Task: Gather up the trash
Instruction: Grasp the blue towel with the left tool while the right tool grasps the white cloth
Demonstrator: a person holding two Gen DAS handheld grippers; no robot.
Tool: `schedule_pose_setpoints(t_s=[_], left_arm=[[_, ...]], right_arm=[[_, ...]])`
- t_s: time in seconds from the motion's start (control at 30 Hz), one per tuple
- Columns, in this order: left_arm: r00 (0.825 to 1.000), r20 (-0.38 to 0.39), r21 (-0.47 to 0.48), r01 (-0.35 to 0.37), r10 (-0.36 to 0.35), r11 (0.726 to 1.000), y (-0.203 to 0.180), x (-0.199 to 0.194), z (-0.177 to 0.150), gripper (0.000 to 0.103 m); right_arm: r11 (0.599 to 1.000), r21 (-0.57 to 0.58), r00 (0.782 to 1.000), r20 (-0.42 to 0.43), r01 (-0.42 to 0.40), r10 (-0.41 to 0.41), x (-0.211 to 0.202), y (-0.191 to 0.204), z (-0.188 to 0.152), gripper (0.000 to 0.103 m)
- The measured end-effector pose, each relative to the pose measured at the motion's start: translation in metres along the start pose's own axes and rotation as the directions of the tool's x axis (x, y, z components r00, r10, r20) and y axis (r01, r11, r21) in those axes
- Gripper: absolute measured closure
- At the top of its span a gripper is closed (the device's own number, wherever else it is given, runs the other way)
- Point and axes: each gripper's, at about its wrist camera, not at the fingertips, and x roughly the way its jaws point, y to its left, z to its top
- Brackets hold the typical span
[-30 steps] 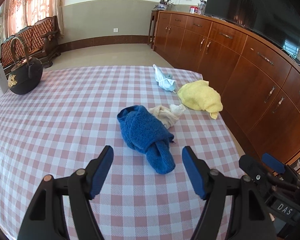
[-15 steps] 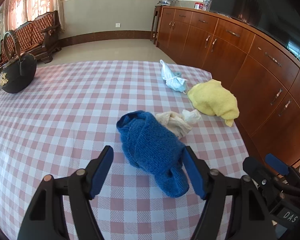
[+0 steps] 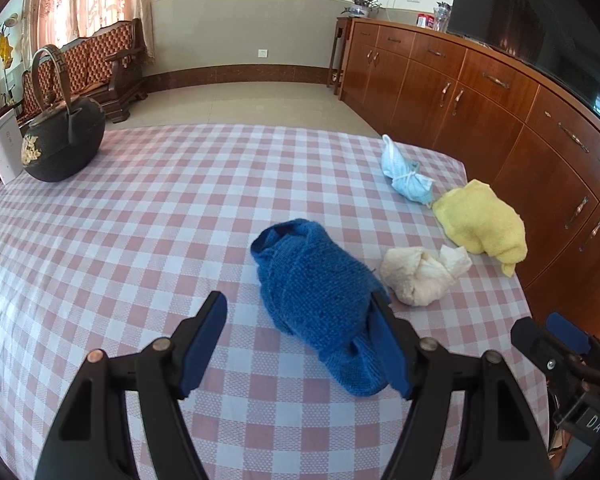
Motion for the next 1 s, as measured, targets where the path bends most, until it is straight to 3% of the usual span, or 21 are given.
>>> schedule_pose_setpoints(t_s=[0.27, 0.63, 0.73, 0.8, 0.9, 1.0], left_arm=[[1.000, 0.014, -0.029, -0.019, 0.019, 0.999, 0.026, 0.006, 0.006, 0.031], [0.999, 0.032, -0.069, 0.010, -0.008, 0.998, 0.051, 0.007, 0.009, 0.031], [0.999, 0.040, -0.071, 0.026, -0.024, 0.997, 0.054, 0.006, 0.009, 0.047], [0.999, 0.036, -0.072, 0.037, -0.035, 0.997, 0.056, 0.006, 0.008, 0.064], [0.998, 0.029, -0.067, 0.050, -0.048, 0.997, 0.055, 0.007, 0.007, 0.079], [0.998, 0.037, -0.056, 0.061, -0.059, 0.997, 0.053, 0.005, 0.004, 0.086]], right_arm=[[0.999, -0.037, 1.000, -0.010, -0.027, 0.027, 0.019, 0.026, 0.010, 0.009], [0.996, -0.074, 0.997, -0.063, -0.058, 0.053, 0.062, 0.059, 0.024, 0.009], [0.994, -0.090, 0.996, -0.063, -0.063, 0.057, 0.068, 0.066, 0.025, 0.012], [0.993, -0.101, 0.996, -0.068, -0.068, 0.061, 0.072, 0.068, 0.024, 0.033], [0.991, -0.112, 0.995, -0.073, -0.071, 0.063, 0.075, 0.071, 0.022, 0.054], [0.991, -0.094, 0.993, -0.077, -0.095, 0.088, 0.075, 0.069, 0.023, 0.058]])
